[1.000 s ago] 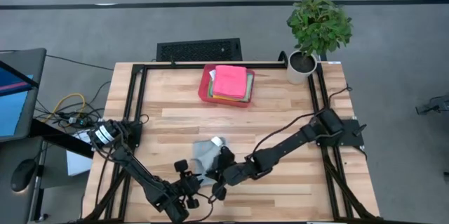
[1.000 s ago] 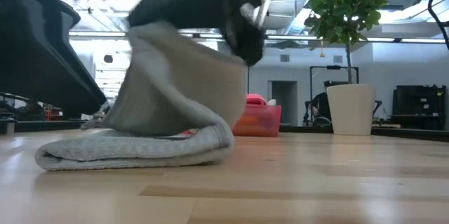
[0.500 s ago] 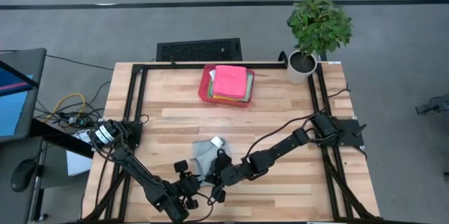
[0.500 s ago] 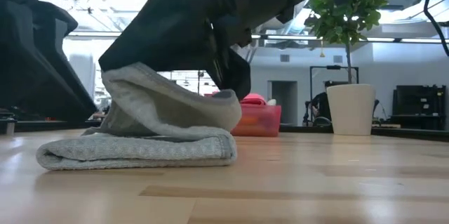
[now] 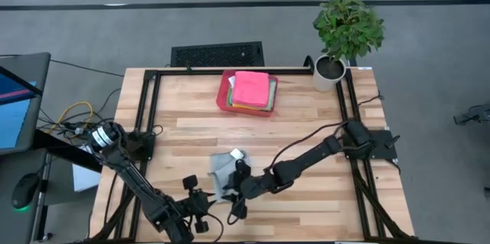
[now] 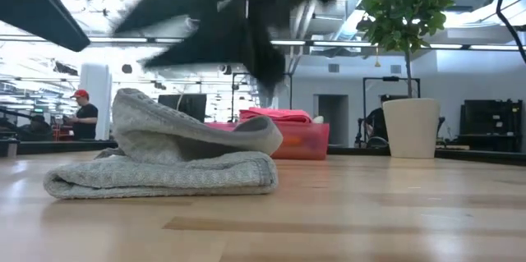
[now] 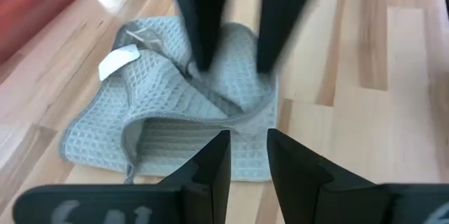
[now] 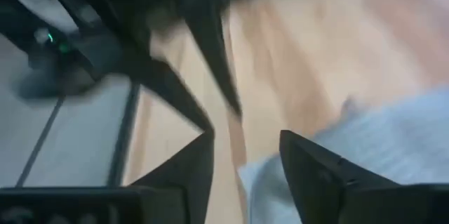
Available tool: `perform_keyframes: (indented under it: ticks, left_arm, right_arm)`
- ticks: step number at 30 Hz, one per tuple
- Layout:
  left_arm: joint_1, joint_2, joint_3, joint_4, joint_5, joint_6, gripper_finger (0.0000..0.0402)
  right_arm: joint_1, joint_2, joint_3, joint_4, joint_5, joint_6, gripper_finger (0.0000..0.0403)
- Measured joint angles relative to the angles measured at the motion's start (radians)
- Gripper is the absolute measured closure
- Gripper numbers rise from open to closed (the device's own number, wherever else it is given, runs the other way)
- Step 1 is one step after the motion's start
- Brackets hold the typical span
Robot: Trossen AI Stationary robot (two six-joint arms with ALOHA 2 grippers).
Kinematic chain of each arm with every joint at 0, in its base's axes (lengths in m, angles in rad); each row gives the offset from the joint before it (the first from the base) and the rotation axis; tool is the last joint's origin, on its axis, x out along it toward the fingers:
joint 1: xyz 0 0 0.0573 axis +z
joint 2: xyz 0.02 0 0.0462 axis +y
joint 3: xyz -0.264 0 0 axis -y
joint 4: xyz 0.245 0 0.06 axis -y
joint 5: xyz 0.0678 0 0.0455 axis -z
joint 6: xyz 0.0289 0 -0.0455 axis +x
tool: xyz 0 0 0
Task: Fold microfiber towels
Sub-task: Fold the gray microfiber cloth
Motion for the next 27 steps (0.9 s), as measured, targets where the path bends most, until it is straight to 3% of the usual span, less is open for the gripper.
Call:
perform_keyframes:
  ticks: [7,9,17,22,27]
  left_arm:
    - [-0.011,0.000,0.000,-0.119,-0.066,-0.058,0.0315]
    - [-0.011,0.000,-0.005,-0.159,-0.098,-0.065,0.0315]
    - [0.023,0.030,-0.143,-0.147,-0.046,0.049,0.0311]
    - [0.060,0.025,-0.191,-0.130,-0.109,0.073,0.0272]
    - [0.097,0.024,-0.242,0.128,0.074,0.270,0.0205]
  right_arm:
    - [0.004,-0.133,0.013,-0.274,0.177,-0.058,0.0191]
    - [-0.006,-0.121,0.014,-0.257,0.174,-0.046,0.0190]
    - [0.005,-0.083,0.011,-0.263,0.178,-0.018,0.0193]
    - [0.026,-0.100,0.013,-0.287,0.182,-0.007,0.0193]
    - [0.034,-0.100,0.013,-0.304,0.182,0.007,0.0193]
